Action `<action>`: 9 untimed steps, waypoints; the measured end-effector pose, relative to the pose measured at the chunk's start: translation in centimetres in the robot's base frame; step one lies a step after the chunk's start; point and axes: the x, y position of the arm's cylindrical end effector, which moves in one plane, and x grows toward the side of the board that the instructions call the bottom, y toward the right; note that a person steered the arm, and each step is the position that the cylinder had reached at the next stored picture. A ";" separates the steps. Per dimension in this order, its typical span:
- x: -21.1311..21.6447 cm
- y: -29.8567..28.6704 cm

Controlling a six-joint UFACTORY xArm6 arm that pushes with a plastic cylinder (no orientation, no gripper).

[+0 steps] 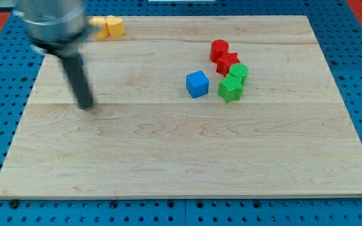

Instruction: Move the blue triangle closer to the blue cube

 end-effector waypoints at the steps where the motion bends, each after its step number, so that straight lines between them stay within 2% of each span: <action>1: -7.9 -5.1; 2: -10.5 -4.2; 3: -10.3 1.5; 4: -13.4 -0.4; 6: -5.7 9.3; 9: -6.3 19.0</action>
